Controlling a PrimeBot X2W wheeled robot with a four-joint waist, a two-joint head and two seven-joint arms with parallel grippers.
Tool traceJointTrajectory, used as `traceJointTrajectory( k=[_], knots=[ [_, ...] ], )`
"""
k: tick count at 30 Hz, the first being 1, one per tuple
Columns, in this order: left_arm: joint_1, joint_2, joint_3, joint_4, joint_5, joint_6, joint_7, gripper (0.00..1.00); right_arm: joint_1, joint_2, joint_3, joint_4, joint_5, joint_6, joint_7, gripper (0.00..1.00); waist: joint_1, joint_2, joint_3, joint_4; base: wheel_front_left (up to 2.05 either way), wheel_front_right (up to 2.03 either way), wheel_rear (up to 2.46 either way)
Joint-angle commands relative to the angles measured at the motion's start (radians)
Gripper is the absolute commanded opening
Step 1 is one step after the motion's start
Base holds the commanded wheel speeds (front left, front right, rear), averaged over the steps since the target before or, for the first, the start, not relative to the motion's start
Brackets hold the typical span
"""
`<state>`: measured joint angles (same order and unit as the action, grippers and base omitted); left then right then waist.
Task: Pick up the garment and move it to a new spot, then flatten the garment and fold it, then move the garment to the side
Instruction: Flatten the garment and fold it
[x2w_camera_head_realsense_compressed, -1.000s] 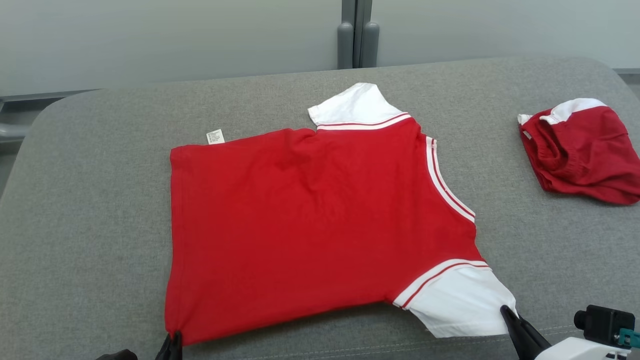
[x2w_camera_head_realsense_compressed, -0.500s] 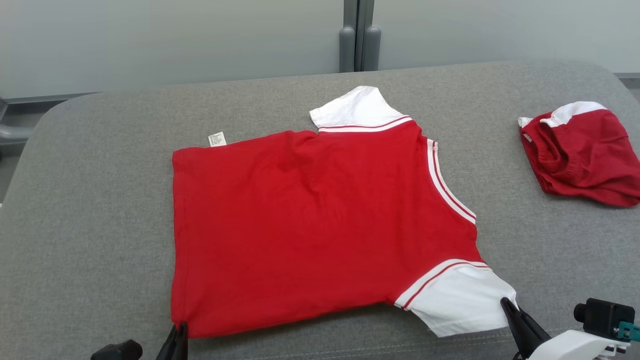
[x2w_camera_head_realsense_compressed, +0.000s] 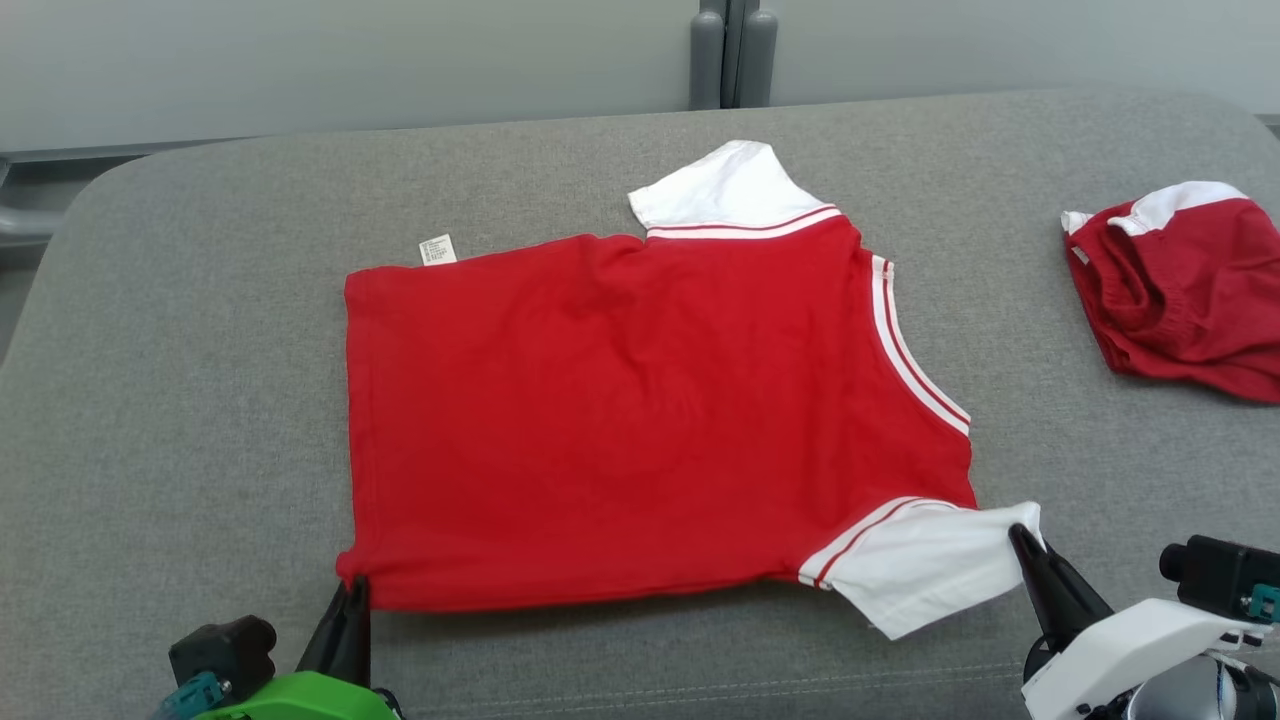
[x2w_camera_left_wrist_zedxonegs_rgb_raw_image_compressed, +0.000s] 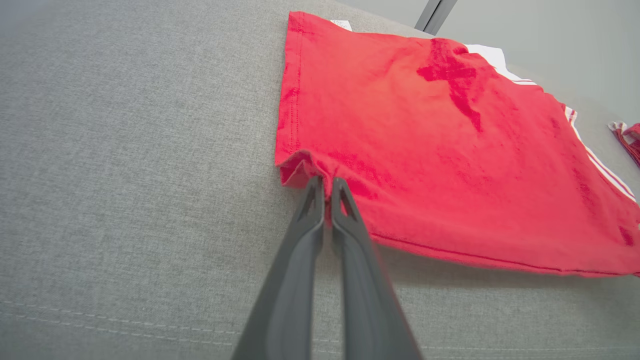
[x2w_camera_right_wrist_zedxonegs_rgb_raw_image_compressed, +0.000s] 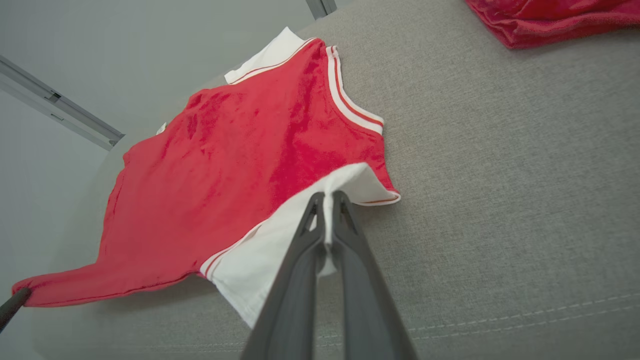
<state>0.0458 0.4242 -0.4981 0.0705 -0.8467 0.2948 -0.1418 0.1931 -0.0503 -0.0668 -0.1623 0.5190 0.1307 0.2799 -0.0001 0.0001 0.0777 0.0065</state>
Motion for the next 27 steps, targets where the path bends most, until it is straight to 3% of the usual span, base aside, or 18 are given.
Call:
traceJointTrajectory(
  k=[1, 13, 27],
  knots=[
    [-0.029, 0.004, 0.002, -0.003, 0.004, 0.006, 0.006, 0.0, -0.026, -0.001, -0.001, 0.001, -0.013, 0.0, -0.004, 0.0, 0.0001, -0.0001, 0.021, 0.01, 0.0, 0.0, 0.0],
    [-0.205, -0.035, 0.027, 0.048, -0.023, 0.02, 0.072, 0.0, -0.283, -0.04, 0.003, 0.097, -0.023, 0.0, 0.04, 0.0, 0.0001, -0.0001, 0.119, 0.019, 0.0, 0.0, 0.0],
    [-0.446, -0.078, 0.004, 0.306, -0.028, -0.033, 0.152, 0.0, -0.589, -0.088, 0.096, 0.424, -0.043, 0.0, 0.063, 0.0, 0.0001, -0.0001, 0.212, 0.001, 0.0, 0.0, 0.0]
  ],
)
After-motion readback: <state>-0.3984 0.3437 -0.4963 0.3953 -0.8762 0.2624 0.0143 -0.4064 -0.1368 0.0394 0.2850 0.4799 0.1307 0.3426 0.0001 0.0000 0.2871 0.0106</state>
